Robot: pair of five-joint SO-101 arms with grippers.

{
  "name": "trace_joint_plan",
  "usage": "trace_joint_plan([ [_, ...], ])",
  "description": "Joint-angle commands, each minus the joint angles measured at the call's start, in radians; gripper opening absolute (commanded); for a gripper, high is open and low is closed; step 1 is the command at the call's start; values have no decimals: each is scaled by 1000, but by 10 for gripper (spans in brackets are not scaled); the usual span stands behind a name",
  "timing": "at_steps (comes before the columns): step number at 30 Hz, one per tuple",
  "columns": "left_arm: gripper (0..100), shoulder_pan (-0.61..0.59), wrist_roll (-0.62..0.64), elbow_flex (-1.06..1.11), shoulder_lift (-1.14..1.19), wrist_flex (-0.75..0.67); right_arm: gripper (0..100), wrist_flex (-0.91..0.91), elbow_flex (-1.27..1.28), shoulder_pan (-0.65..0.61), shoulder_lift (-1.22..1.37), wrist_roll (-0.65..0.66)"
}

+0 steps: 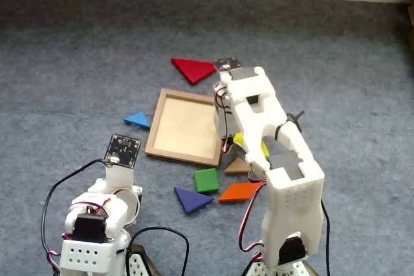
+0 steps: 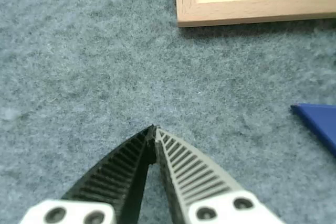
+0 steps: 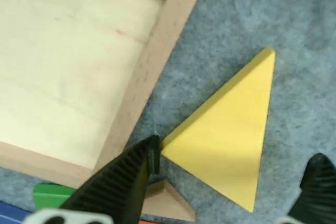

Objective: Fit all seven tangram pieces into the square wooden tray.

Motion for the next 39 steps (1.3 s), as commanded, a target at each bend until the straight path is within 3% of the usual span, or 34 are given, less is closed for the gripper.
trace_joint_plan([
  [1, 5, -10, -5, 19, -47, 5, 378, 8, -47, 5, 30, 11],
  [13, 5, -10, -5, 19, -47, 5, 208, 18, -59, 7, 38, 80],
  [26, 5, -10, -5, 19, -47, 5, 200, 53, -58, -8, -231, 69],
  [39, 5, -10, -5, 19, -47, 5, 200, -76, -61, -211, -180, -334],
])
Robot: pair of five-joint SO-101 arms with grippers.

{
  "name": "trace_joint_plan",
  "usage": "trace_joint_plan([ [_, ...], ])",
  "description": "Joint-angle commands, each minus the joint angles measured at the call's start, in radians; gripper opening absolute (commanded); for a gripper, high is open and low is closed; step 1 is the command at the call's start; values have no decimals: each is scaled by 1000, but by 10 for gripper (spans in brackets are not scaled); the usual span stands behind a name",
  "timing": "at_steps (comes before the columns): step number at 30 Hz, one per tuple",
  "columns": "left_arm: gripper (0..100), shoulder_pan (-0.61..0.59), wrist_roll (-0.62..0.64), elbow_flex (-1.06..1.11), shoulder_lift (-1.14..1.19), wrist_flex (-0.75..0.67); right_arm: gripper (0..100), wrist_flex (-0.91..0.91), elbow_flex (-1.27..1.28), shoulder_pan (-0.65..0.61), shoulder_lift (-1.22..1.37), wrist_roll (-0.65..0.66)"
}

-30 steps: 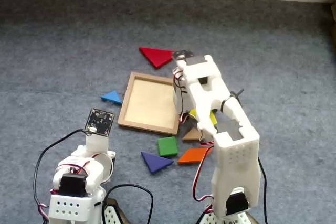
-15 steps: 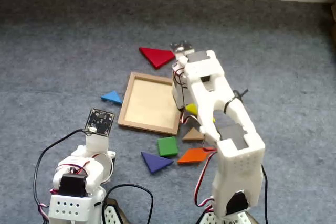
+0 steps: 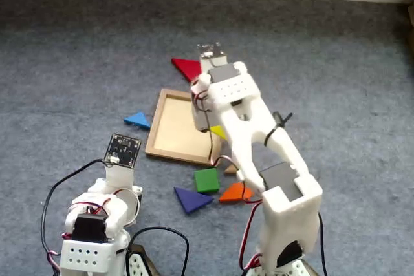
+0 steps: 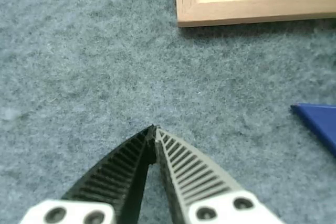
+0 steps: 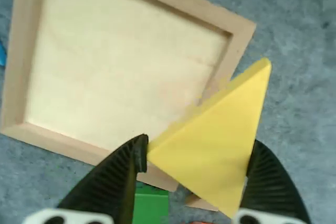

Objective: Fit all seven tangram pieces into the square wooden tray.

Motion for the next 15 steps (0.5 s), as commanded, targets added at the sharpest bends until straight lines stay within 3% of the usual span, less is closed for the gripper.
trace_joint_plan([
  [1, 5, -10, -5, 19, -47, 5, 200, -77, -27, -54, -10, -155],
  [7, 5, -10, -5, 19, -47, 5, 202, -176, -27, -84, 61, -400],
  [15, 5, -10, -5, 19, -47, 5, 204, -176, -27, -88, 94, -479],
])
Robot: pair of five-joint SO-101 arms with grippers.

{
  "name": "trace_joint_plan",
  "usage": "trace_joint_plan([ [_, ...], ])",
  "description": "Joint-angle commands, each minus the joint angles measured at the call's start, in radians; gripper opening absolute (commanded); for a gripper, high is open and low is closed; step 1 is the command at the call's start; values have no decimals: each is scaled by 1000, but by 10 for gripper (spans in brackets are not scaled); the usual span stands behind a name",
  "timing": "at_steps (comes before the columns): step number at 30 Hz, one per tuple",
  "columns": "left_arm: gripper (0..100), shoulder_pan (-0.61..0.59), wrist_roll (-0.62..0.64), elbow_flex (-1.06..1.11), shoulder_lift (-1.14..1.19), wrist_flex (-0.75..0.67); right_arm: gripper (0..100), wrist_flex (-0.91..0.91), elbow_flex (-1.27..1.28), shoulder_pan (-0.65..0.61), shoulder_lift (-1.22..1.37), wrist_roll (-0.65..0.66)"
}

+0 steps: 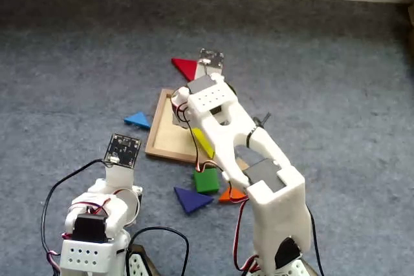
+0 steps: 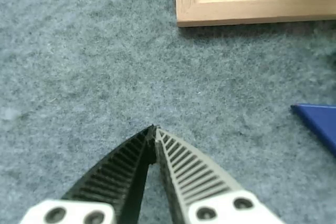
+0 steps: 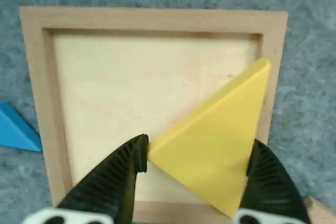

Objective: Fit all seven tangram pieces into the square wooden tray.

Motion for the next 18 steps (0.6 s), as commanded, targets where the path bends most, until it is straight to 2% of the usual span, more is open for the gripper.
trace_joint_plan([
  [1, 5, -10, -5, 19, -47, 5, 205, -4, -27, -13, -22, -18],
  [7, 5, -10, -5, 19, -47, 5, 358, 24, -27, -13, -24, -15],
  [16, 5, -10, -5, 19, -47, 5, 364, 171, -177, -12, -24, 101],
  [18, 5, -10, -5, 19, -47, 5, 338, 211, -216, -12, -24, 140],
])
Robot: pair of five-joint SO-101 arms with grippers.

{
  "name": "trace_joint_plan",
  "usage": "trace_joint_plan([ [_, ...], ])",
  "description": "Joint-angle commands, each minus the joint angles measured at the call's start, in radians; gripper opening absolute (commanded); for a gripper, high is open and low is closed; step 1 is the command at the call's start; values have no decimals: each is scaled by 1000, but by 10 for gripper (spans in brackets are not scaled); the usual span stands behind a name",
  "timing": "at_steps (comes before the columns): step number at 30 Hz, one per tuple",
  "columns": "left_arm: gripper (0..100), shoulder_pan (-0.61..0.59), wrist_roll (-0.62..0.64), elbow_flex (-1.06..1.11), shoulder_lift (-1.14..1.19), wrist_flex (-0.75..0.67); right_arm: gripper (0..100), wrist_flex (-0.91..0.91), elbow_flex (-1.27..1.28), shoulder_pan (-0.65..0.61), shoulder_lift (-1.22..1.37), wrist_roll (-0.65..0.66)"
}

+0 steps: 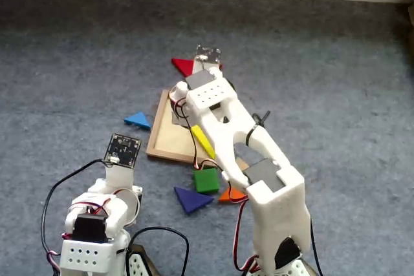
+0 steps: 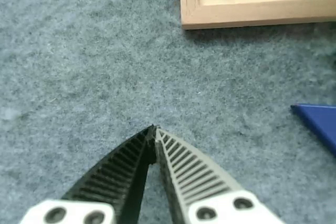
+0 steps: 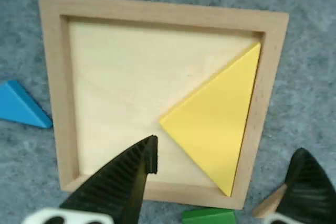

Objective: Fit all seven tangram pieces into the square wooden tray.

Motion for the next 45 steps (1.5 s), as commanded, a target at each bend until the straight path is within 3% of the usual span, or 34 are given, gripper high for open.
trace_joint_plan([
  [1, 5, -10, -5, 19, -47, 5, 306, 67, -110, -8, -24, 77],
  [7, 5, -10, -5, 19, -47, 5, 0, 44, -134, -10, -18, 245],
  [16, 5, -10, -5, 19, -47, 5, 4, -239, -124, 88, -15, 485],
  [34, 5, -10, -5, 19, -47, 5, 4, -704, -136, 117, 254, 594],
  [41, 5, -10, -5, 19, -47, 5, 5, -748, -134, 113, 265, 592],
  [45, 5, -10, -5, 19, -47, 5, 5, -621, -134, 113, 203, 600],
])
